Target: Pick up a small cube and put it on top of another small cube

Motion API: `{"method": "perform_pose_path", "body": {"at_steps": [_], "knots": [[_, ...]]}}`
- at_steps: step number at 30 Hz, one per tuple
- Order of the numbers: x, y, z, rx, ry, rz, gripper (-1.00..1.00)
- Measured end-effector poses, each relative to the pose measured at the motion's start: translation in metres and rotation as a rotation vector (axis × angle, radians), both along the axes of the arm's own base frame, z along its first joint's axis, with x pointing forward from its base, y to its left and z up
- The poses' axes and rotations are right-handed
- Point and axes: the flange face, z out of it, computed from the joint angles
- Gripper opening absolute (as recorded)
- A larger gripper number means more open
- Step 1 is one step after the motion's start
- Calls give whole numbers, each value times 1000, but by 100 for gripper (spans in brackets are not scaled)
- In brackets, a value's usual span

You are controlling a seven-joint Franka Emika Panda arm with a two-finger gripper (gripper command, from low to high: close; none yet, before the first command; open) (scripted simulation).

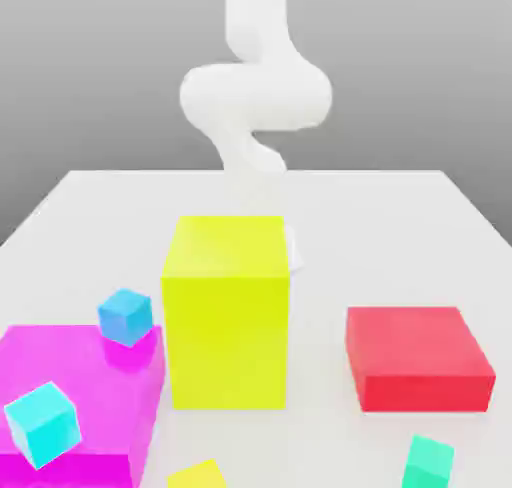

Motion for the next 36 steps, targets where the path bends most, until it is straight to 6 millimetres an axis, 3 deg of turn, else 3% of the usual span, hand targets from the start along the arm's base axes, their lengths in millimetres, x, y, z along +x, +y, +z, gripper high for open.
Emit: {"method": "perform_pose_path", "body": {"at_steps": [8, 16, 23, 33, 34, 36], "knots": [[91, -14, -114, -7, 201, 132, 0], [145, -22, -246, -41, 390, 240, 0], [162, -34, -366, -101, 552, 322, 0], [153, -53, -524, -192, 713, 403, 0], [153, -53, -538, -192, 714, 403, -100], [153, -53, -538, -191, 715, 403, -100]]}}
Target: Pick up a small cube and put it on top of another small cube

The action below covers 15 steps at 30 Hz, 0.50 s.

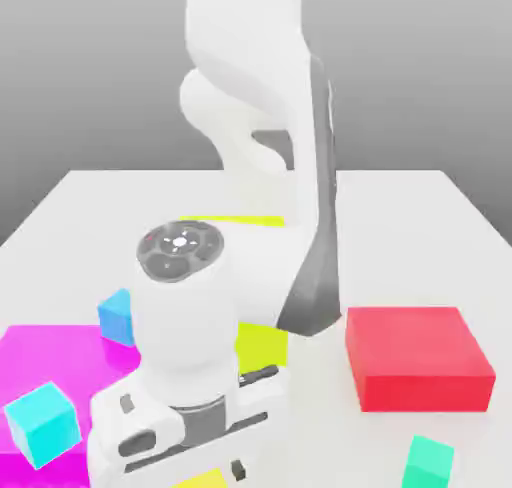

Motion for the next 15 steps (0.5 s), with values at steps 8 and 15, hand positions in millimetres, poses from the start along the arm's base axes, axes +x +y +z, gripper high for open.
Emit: {"method": "perform_pose_path", "body": {"at_steps": [8, 15], "knots": [[0, 0, 32, 0, 1, 1, -100], [-11, -113, 157, 2, -2, -311, -100]]}}
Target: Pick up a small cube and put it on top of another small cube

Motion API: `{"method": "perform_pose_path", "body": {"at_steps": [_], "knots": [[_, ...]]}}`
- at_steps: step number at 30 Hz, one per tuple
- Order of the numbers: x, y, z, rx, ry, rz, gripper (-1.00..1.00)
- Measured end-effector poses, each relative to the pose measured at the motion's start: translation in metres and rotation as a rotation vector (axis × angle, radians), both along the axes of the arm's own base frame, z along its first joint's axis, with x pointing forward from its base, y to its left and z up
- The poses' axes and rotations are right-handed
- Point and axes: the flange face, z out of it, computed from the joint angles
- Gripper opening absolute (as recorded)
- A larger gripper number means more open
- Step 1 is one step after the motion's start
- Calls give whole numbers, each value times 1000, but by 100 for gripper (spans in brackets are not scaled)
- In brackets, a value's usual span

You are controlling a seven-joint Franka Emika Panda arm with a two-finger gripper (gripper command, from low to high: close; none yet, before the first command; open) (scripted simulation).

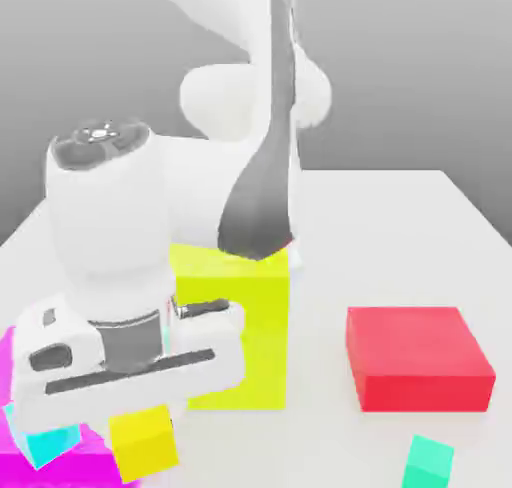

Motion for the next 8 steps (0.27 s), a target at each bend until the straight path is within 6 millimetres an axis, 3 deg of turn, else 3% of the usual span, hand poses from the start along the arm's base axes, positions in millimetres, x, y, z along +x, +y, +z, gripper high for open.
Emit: {"method": "perform_pose_path", "body": {"at_steps": [1, 2, 5, 6, 8], "knots": [[-8, -23, 20, 1, 1, -66, -100], [-13, -36, 22, 3, 2, -102, -100], [-18, -46, -14, 4, 3, -133, -100], [-19, -47, -22, 3, 3, -136, 100], [-19, -47, -22, 3, 3, -136, 100]]}}
